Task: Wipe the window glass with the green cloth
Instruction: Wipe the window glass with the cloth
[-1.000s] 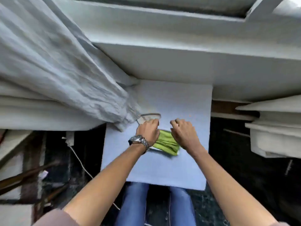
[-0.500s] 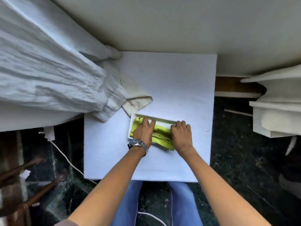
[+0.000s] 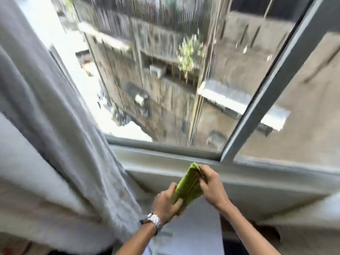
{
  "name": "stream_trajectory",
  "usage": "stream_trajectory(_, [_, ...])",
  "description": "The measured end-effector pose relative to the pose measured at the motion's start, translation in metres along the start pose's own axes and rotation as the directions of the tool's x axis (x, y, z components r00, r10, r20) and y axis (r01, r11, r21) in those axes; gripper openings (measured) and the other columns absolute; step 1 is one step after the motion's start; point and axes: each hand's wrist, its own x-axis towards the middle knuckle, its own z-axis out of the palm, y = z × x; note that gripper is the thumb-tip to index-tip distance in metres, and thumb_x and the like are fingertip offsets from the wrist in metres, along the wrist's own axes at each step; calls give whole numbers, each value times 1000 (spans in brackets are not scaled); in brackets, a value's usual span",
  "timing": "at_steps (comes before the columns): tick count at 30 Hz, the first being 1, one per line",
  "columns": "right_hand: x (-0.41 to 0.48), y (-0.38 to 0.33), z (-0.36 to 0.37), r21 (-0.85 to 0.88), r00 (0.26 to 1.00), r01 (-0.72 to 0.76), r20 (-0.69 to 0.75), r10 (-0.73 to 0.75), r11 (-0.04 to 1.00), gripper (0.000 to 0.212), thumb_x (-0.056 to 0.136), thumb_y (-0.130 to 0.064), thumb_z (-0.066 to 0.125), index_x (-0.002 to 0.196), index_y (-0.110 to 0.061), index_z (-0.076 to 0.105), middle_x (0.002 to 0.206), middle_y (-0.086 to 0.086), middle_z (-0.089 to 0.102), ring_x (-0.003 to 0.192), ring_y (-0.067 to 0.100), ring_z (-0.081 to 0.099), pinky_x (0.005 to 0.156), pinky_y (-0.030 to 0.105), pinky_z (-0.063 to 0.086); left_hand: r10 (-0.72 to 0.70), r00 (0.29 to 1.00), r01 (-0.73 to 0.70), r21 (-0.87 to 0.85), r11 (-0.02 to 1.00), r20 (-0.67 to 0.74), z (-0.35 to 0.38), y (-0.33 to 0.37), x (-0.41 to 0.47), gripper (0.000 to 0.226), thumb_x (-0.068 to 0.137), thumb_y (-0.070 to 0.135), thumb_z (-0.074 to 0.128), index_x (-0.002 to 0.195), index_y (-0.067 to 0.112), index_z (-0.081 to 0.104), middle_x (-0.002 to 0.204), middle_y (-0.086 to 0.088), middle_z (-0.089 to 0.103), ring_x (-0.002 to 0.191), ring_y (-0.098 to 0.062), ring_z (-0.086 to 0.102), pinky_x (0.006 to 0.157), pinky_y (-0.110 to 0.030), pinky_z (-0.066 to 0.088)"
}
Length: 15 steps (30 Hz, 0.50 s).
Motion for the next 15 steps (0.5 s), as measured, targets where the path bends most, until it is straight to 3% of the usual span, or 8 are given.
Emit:
stream_trajectory(2, [54, -79, -67, -90, 977, 159, -127, -170, 983, 36, 91, 11, 63, 119, -11, 70, 106, 3, 62, 95, 7, 59, 89, 29, 51, 127, 972, -133, -16, 991, -199, -74, 68, 13, 59, 80, 59, 45, 123, 21, 57, 101, -13, 76, 101, -39, 68, 75, -47, 54])
stream_trajectory(4, [95, -160, -127, -195, 910, 284, -255, -328, 939, 37, 93, 3, 66, 127, -13, 66, 115, 7, 63, 98, 17, 64, 87, 28, 53, 243, 893, -264, -3, 965, -378, -137, 131, 23, 55, 80, 63, 42, 124, 32, 54, 100, -16, 77, 96, -41, 70, 73, -47, 55])
stream_trajectory(6, [129, -253, -196, -310, 761, 435, -376, -529, 846, 36, 92, 1, 69, 126, -9, 63, 116, 12, 65, 91, 25, 68, 75, 30, 57, 356, 770, -369, 84, 925, -529, -216, 199, 34, 52, 86, 63, 43, 132, 40, 35, 97, -15, 78, 86, -42, 71, 68, -47, 54])
stream_trajectory(8, [156, -336, -251, -469, 577, 537, -402, -711, 701, 28, 93, 2, 68, 119, -3, 63, 112, 16, 64, 82, 29, 69, 63, 36, 62, 471, 603, -449, 214, 868, -644, -286, 255, 42, 55, 93, 54, 51, 136, 41, 20, 97, -10, 78, 76, -38, 72, 61, -43, 54])
stream_trajectory(10, [176, -402, -293, -622, 442, 511, -401, -802, 593, 22, 97, -10, 62, 118, -5, 64, 118, 18, 62, 90, 33, 68, 71, 41, 63, 580, 413, -468, 383, 796, -702, -346, 299, 47, 58, 96, 46, 58, 142, 30, 27, 101, -8, 77, 70, -30, 72, 55, -37, 58])
stream_trajectory(12, [194, -449, -329, -654, 382, 491, -432, -817, 575, 27, 99, -27, 60, 122, -13, 61, 122, 16, 63, 103, 33, 64, 84, 42, 55, 664, 222, -419, 545, 726, -714, -401, 328, 43, 49, 94, 39, 64, 136, 21, 46, 102, -3, 75, 72, -18, 71, 53, -28, 58])
stream_trajectory(13, [201, -465, -343, -692, 347, 461, -435, -831, 556, 27, 96, -26, 68, 120, -15, 63, 121, 16, 64, 106, 32, 61, 87, 43, 54, 693, 150, -390, 602, 697, -705, -427, 340, 38, 42, 95, 38, 63, 132, 21, 51, 103, 0, 73, 78, -15, 70, 56, -26, 59])
stream_trajectory(15, [212, -478, -361, -857, 290, 239, -386, -876, 457, 27, 80, -13, 83, 105, -12, 74, 117, 13, 67, 108, 32, 55, 89, 46, 48, 748, 19, -326, 703, 632, -664, -471, 352, 30, 34, 98, 36, 54, 127, 20, 56, 110, -2, 71, 89, -14, 69, 63, -27, 61])
